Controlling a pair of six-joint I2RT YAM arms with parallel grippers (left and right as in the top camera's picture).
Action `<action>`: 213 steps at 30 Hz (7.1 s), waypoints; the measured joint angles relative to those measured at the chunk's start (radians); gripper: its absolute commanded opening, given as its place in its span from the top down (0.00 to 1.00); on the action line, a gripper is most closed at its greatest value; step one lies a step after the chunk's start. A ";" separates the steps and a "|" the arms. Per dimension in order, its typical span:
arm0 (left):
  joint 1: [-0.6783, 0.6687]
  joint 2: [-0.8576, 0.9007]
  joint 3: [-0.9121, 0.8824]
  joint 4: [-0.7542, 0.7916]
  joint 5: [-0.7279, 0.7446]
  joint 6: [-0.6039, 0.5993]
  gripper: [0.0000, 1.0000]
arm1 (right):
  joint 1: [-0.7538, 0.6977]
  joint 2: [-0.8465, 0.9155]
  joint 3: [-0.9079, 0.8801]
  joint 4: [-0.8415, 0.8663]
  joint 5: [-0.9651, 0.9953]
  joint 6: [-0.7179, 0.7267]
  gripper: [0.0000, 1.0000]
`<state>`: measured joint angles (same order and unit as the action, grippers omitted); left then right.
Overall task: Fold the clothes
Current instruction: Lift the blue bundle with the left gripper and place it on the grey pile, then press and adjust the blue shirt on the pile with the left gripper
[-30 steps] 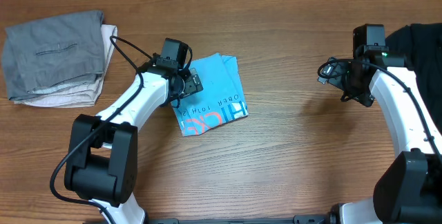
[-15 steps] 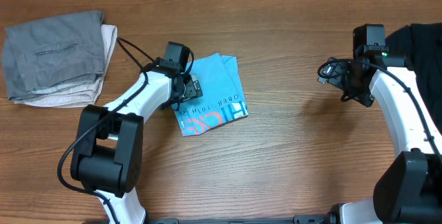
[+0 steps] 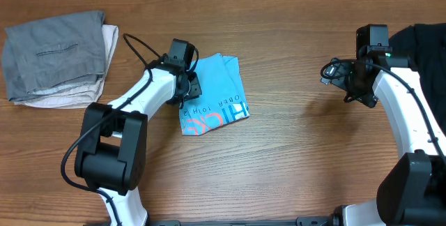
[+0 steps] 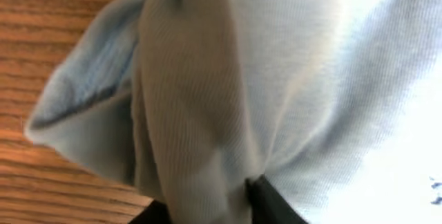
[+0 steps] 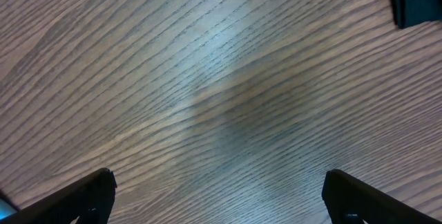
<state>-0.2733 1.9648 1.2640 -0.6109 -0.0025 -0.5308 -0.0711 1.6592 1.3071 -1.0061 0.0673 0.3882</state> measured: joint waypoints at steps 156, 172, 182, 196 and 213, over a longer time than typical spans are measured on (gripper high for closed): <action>0.771 0.130 0.814 -0.353 0.390 0.245 0.96 | 0.000 0.000 0.000 0.000 0.000 0.000 0.00; 0.650 0.368 0.754 -0.350 0.558 0.266 0.96 | 0.000 0.000 0.000 0.000 0.000 0.000 0.00; 0.650 0.369 0.583 -0.208 0.607 0.372 0.96 | 0.000 0.000 0.000 0.000 0.000 0.000 0.00; 0.664 0.358 0.660 -0.204 0.786 0.371 0.96 | 0.000 0.000 0.000 0.000 0.000 0.000 0.00; 0.931 0.220 0.805 -0.268 0.654 0.287 0.96 | 0.000 0.000 0.000 0.000 0.000 0.000 0.00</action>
<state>0.6579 2.1853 2.0693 -0.8787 0.6518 -0.2440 -0.0711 1.6592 1.3071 -1.0061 0.0677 0.3882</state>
